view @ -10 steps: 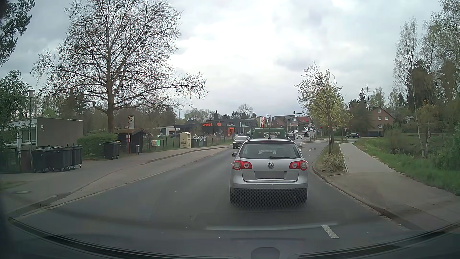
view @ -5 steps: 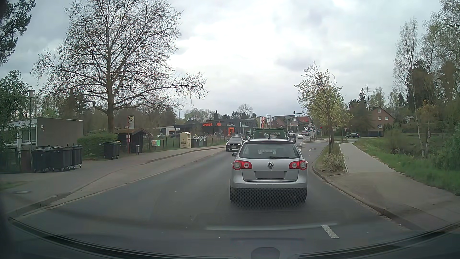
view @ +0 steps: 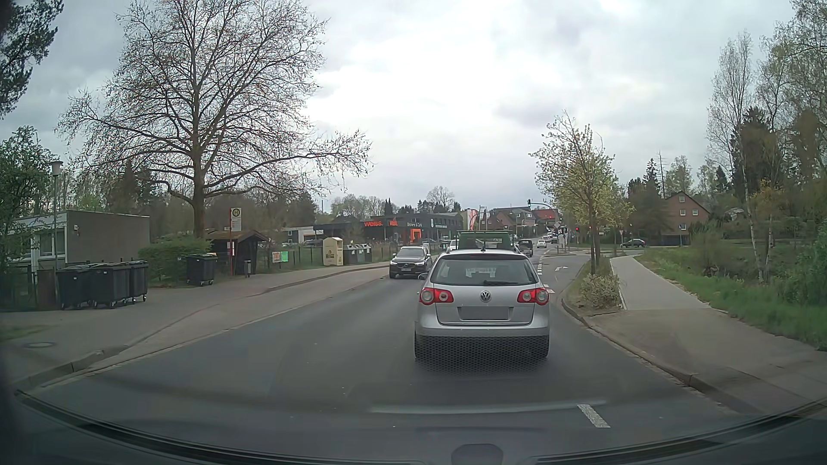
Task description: Follow the waypoints while adhering to traffic rules and regulations
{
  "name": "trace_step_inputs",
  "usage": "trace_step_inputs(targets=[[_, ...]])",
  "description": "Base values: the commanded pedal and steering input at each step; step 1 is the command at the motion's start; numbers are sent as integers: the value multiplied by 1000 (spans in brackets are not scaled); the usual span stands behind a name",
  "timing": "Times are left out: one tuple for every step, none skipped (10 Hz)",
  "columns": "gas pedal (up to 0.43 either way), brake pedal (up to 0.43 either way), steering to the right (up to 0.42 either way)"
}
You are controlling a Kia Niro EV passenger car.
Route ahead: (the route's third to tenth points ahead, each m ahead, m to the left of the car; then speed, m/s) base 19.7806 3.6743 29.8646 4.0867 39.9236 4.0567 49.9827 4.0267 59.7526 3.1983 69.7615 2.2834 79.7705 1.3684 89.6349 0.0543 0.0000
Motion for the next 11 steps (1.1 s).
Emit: trace_step_inputs(targets=[[0, 274, 13], [0, 268, 13], [0, 165, 13], [0, 18, 13], [0, 6, 13], [0, 6, 13], [0, 6, 14], [0, 6, 18], [0, 6, 26], [0, 6, 34], [0, 6, 35]])
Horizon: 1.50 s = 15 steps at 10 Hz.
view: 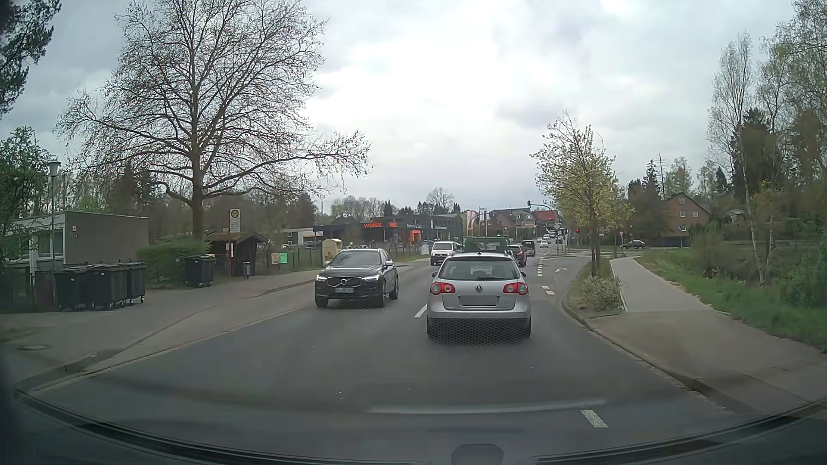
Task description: Follow the waypoints while adhering to traffic rules and regulations
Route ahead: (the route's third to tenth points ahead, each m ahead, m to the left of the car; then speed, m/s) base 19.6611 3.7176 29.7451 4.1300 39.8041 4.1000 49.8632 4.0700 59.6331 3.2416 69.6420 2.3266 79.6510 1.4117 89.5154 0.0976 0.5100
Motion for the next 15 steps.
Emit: trace_step_inputs(targets=[[0, 6, 36], [39, 6, 35], [47, 6, 35], [67, 6, 35], [87, 6, 35], [110, 6, 35], [138, 6, 35], [157, 6, 35], [169, 6, 35], [169, 6, 35], [169, 6, 35], [169, 6, 35], [169, 6, 35], [169, 6, 35], [169, 6, 35]])
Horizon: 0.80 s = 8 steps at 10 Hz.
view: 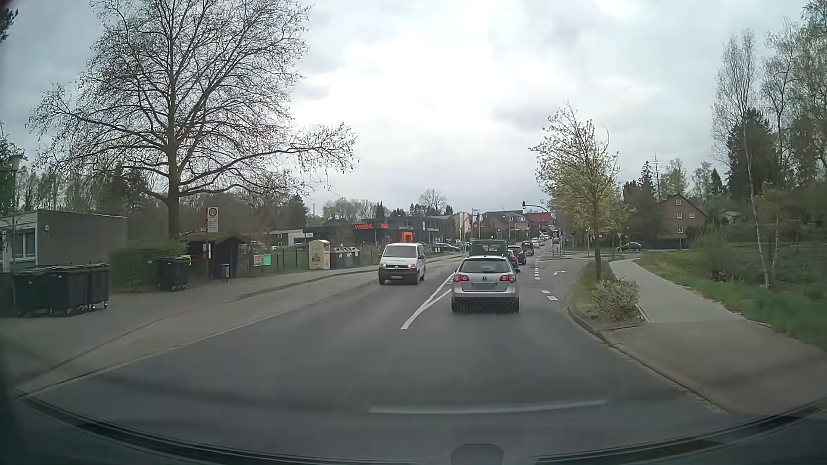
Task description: Follow the waypoints while adhering to traffic rules and regulations
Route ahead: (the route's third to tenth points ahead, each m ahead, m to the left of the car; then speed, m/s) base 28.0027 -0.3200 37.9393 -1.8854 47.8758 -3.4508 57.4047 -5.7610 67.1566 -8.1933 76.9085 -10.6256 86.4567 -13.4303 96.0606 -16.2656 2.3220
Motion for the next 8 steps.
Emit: trace_step_inputs(targets=[[177, 6, 35], [177, 6, 35], [177, 6, 35], [177, 6, 35], [177, 6, 34], [177, 6, 35], [177, 6, 34], [177, 6, 31]])
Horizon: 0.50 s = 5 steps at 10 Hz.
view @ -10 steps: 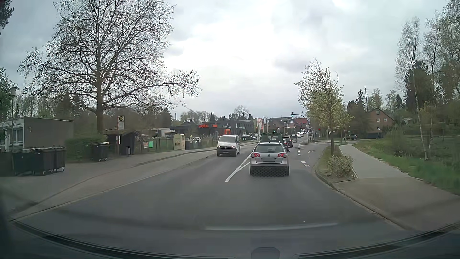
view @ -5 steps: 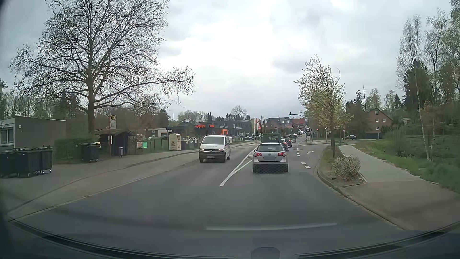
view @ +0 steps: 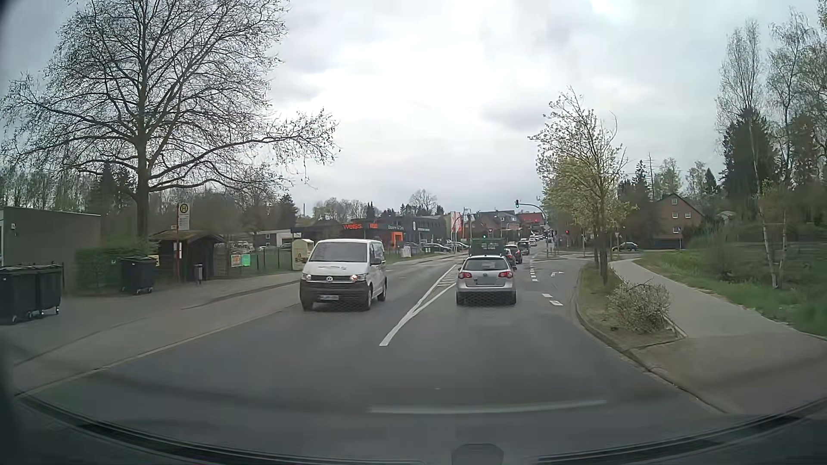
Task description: Follow the waypoints while adhering to traffic rules and regulations
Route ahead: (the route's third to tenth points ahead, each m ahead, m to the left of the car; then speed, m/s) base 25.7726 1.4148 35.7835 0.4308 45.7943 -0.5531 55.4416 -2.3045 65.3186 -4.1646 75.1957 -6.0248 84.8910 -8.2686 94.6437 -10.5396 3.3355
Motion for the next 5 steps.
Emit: trace_step_inputs(targets=[[177, 0, 28], [177, 6, 26], [177, 6, 25], [197, 6, 25], [197, 6, 25]])
